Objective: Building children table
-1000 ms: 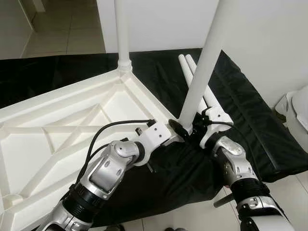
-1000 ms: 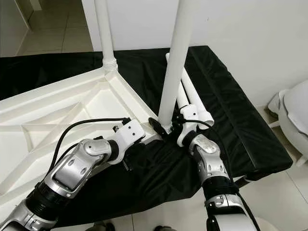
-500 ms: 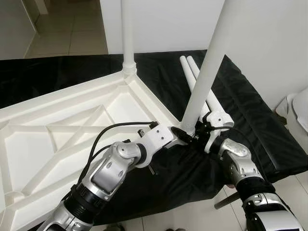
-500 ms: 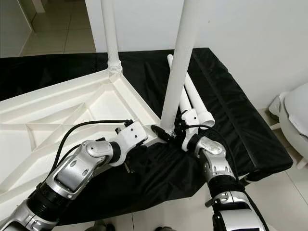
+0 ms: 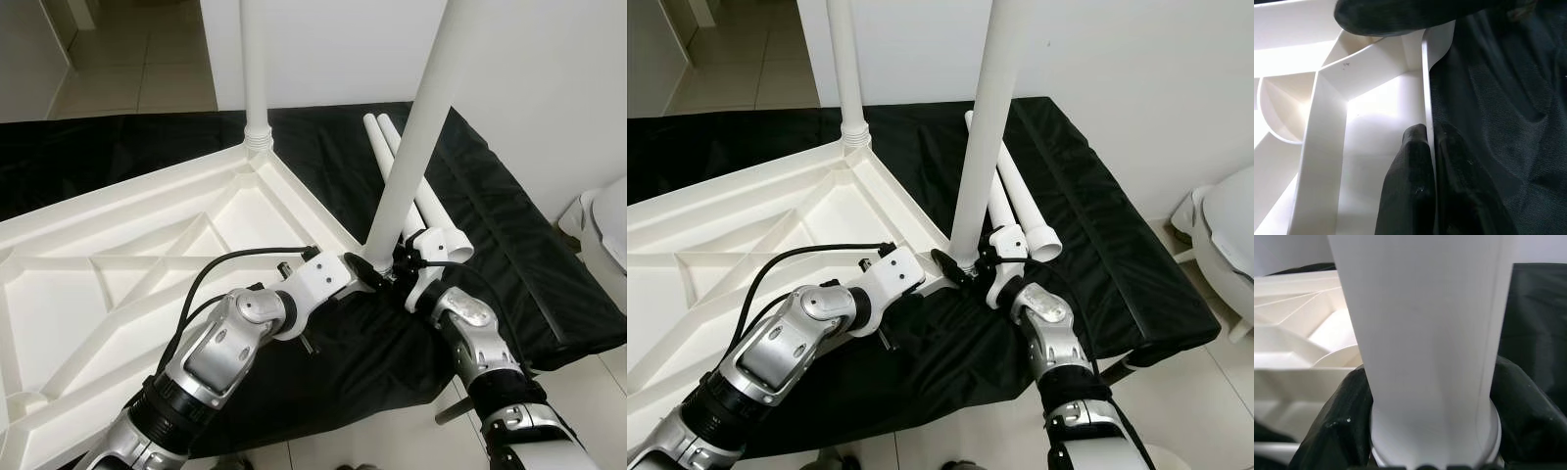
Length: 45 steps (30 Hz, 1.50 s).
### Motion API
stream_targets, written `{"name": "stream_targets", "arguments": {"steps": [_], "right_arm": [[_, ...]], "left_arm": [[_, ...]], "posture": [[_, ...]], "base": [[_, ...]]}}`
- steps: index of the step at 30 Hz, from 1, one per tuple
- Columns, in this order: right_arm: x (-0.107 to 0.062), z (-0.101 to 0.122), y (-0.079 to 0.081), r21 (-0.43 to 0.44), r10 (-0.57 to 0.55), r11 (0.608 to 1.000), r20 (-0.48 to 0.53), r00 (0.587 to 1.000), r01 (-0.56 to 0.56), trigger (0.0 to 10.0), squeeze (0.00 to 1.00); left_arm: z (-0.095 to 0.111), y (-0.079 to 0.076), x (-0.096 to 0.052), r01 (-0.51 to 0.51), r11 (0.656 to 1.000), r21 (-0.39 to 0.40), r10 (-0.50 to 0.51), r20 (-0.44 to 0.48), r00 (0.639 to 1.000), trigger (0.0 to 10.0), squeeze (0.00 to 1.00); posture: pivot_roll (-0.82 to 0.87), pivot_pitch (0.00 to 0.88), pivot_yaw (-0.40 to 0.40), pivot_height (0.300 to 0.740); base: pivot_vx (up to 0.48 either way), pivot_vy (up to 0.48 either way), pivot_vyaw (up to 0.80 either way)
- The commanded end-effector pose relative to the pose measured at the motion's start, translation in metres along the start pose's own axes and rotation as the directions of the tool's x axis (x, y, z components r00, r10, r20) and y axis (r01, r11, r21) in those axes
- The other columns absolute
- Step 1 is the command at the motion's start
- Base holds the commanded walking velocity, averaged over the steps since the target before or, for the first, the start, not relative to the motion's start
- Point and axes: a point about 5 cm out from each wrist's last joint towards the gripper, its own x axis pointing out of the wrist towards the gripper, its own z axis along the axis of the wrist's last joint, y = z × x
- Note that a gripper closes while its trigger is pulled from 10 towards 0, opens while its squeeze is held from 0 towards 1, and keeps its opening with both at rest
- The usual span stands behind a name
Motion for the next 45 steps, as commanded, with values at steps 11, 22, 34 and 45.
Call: {"name": "stream_targets", "arguments": {"steps": [11, 22, 34, 45], "right_arm": [[0.004, 0.003, 0.007, 0.015, -0.5, 0.865, -0.044, 0.865, 0.501, 0.0, 0.0], [0.007, 0.008, 0.016, 0.026, -0.569, 0.821, -0.047, 0.821, 0.571, 3.0, 0.0], [0.005, 0.017, 0.004, 0.004, -0.456, 0.89, -0.019, 0.89, 0.456, 10.0, 0.0], [-0.003, 0.02, -0.003, -0.045, -0.052, 0.998, 0.0, 0.999, 0.052, 10.0, 0.0]], "left_arm": [[0.009, -0.003, -0.005, -0.003, 0.999, 0.033, 0.001, 0.063, 0.998, 10.0, 0.0], [0.01, -0.002, -0.006, -0.01, 1.0, 0.029, 0.009, 0.063, 0.998, 10.0, 0.0], [0.013, 0.001, -0.004, -0.018, 0.999, 0.028, 0.016, 0.073, 0.997, 10.0, 0.0], [0.013, 0.002, -0.006, -0.022, 0.999, 0.025, 0.021, 0.073, 0.997, 10.0, 0.0]], "posture": [[0.01, 0.098, -0.03, 0.74], [0.0, 0.11, -0.026, 0.74], [-0.01, 0.113, -0.016, 0.74], [-0.01, 0.117, -0.016, 0.74]], "base": [[0.0, 0.0, 0.0], [0.0, 0.0, 0.0], [0.0, 0.0, 0.0], [0.0, 0.0, 0.0]]}}
